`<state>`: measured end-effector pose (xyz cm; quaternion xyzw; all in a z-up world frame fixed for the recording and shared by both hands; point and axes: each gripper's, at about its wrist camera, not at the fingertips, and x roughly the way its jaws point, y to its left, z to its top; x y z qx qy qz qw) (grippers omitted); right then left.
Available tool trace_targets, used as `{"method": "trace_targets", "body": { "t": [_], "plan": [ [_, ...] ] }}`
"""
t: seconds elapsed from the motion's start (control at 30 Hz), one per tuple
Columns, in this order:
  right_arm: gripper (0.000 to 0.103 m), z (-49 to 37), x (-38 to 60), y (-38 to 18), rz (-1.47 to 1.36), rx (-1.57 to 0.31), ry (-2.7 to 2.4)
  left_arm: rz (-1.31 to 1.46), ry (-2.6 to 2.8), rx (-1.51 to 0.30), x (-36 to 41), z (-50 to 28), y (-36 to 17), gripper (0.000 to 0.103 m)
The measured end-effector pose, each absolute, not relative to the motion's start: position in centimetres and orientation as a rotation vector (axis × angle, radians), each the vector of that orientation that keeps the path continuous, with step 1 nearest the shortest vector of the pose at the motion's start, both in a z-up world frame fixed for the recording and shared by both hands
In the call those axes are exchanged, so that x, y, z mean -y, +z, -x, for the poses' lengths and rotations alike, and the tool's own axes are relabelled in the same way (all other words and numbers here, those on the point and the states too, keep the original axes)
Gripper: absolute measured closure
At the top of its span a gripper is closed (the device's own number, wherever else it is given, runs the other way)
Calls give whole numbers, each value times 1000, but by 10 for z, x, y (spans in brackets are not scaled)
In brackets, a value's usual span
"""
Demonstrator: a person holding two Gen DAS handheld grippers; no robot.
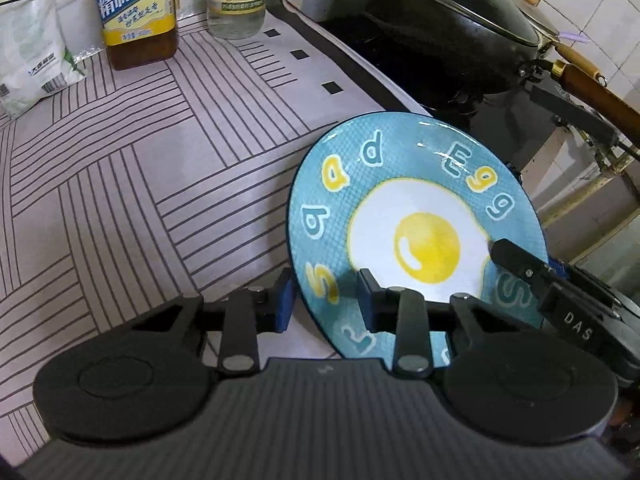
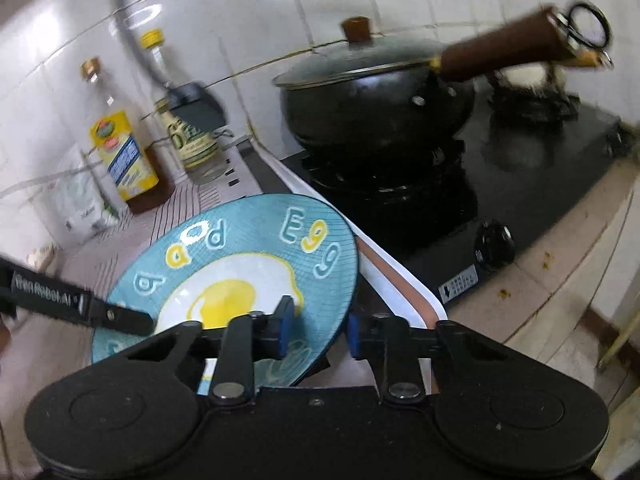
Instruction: Organize plates and bowls
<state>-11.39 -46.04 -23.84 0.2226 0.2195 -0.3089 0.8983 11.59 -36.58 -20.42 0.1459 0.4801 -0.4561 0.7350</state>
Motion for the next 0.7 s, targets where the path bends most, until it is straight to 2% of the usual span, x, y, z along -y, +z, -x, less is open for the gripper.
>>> {"method": "trace_targets", "body": {
  "t": [0.4, 0.7],
  "plan": [
    [80, 112, 438, -233, -496, -486, -561, -305, -980, -1123, 328, -140, -198, 71],
    [79, 88, 404, -226, -516, -503, -411, -321, -871, -1066, 262, -149, -166, 71]
  ]
}}
